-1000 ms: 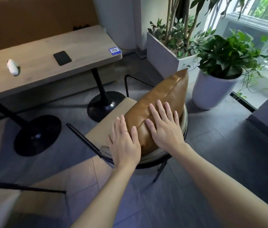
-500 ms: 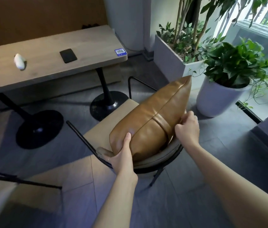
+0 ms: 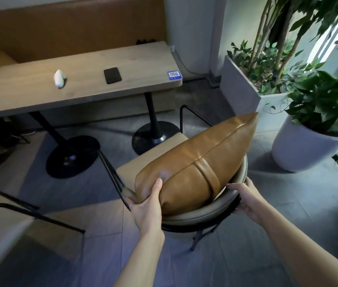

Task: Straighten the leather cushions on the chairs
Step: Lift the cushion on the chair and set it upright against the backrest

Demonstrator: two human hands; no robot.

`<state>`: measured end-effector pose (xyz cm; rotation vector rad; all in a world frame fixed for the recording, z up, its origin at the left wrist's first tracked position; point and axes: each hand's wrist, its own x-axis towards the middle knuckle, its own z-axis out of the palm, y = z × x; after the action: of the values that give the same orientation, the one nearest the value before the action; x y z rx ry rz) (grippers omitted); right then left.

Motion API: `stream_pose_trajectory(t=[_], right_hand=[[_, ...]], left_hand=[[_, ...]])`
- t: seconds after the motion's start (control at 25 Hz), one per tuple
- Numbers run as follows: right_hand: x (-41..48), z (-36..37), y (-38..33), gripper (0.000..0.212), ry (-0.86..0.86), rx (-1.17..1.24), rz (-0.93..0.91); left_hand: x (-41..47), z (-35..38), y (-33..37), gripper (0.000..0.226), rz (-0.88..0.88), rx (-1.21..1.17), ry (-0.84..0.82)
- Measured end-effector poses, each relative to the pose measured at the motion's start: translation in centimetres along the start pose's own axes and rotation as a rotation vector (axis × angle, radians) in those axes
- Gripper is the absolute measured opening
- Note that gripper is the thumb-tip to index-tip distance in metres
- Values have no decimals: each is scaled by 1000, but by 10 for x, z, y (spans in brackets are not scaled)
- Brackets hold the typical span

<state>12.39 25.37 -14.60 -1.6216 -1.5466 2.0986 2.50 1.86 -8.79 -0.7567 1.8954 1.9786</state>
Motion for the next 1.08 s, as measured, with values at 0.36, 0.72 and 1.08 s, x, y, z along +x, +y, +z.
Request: stream_pose_trajectory(t=[0.36, 0.72, 1.08], right_hand=[[20, 41, -9, 51, -4, -79, -92], [31, 45, -19, 22, 67, -89, -151], [31, 98, -24, 41, 57, -53, -155]], left_hand=[[57, 2, 44, 105, 12, -18, -39], [69, 11, 41, 101, 73, 12, -85], [121, 0, 79, 113, 66, 22, -114]])
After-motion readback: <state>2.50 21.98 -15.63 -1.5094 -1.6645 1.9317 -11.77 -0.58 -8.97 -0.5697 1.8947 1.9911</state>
